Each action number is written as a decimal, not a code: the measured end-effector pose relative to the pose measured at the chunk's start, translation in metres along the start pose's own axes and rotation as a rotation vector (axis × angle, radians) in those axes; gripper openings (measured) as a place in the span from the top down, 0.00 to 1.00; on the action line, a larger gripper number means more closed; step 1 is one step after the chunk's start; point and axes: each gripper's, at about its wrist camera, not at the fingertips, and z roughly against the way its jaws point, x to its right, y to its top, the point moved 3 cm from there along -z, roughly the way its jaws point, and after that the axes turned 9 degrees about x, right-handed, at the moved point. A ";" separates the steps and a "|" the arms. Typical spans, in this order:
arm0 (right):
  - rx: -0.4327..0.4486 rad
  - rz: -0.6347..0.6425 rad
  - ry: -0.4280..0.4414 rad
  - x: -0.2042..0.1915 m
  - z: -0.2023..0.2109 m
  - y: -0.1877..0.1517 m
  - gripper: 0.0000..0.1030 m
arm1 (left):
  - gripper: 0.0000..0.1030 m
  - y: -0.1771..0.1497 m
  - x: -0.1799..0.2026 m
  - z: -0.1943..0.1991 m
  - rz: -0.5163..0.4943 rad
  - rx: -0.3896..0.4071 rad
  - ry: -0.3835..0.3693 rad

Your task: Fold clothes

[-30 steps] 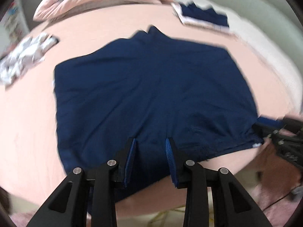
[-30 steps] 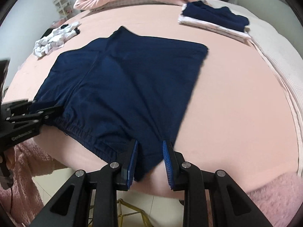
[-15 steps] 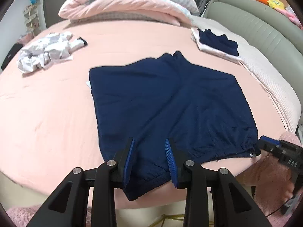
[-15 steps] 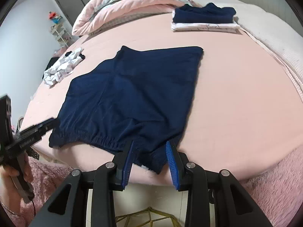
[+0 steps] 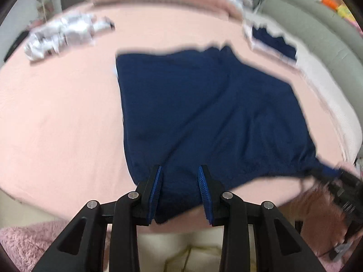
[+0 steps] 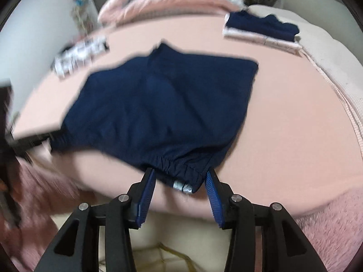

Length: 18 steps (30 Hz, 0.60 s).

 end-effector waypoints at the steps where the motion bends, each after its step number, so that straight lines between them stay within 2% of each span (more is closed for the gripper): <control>1: -0.002 -0.014 0.004 0.002 0.001 0.002 0.57 | 0.71 0.005 -0.002 0.004 0.018 0.010 -0.030; 4: -0.009 -0.029 0.037 0.000 0.007 0.011 0.57 | 0.71 0.032 -0.015 0.018 0.058 0.059 -0.094; 6: -0.002 0.003 0.064 -0.009 0.014 0.025 0.57 | 0.71 0.055 -0.029 0.016 0.042 0.083 -0.060; 9: 0.028 0.061 0.112 -0.027 0.016 0.066 0.57 | 0.71 0.076 -0.052 0.004 0.057 0.090 -0.024; 13: -0.002 0.136 0.117 -0.048 -0.008 0.112 0.57 | 0.71 0.105 -0.084 -0.025 0.139 0.085 -0.036; 16: 0.048 0.115 0.156 -0.059 -0.022 0.150 0.56 | 0.71 0.121 -0.093 -0.049 0.161 0.073 -0.057; 18: 0.021 0.117 0.147 -0.063 -0.055 0.161 0.53 | 0.71 0.127 -0.098 -0.062 0.168 0.062 -0.059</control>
